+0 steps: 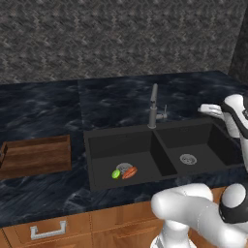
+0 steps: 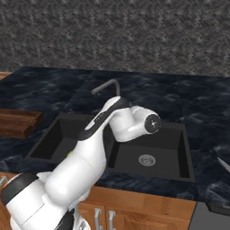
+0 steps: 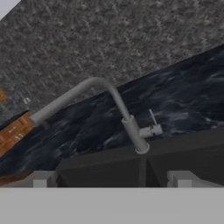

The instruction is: Pick up all produce items and place them in the sink. Turn on the sink faucet to wash them. Then turn the sink off and put them in the tray.

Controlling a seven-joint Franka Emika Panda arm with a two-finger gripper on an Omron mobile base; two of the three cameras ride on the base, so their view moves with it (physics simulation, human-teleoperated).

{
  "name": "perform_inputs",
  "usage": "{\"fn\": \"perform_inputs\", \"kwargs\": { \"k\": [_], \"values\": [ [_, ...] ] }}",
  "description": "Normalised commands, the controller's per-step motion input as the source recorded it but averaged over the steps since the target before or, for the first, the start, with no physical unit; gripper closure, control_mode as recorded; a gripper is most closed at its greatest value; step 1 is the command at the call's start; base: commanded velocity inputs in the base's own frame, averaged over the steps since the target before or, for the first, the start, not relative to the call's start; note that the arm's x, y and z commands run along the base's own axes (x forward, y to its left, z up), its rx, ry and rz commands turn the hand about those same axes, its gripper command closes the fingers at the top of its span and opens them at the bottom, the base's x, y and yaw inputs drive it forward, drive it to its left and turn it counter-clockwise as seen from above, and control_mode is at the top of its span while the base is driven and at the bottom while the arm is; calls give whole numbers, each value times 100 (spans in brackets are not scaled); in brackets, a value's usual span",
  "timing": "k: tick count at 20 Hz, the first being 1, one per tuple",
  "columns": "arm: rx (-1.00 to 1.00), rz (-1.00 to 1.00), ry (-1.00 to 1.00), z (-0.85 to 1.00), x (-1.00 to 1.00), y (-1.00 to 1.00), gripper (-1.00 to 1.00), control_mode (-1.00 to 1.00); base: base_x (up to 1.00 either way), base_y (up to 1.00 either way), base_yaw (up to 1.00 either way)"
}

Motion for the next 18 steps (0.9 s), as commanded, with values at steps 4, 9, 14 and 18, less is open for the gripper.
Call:
{"fn": "perform_inputs", "kwargs": {
  "k": [4,9,14,18],
  "values": [
    [-1,7,1,-9,36,-16,-100,-100,0,0,0],
    [0,0,1,-8,24,-3,-100,-100,0,0,0],
    [0,0,3,-2,43,-3,-100,-100,0,0,0],
    [0,0,1,-3,40,-2,-100,-100,0,0,0]
  ]
}}
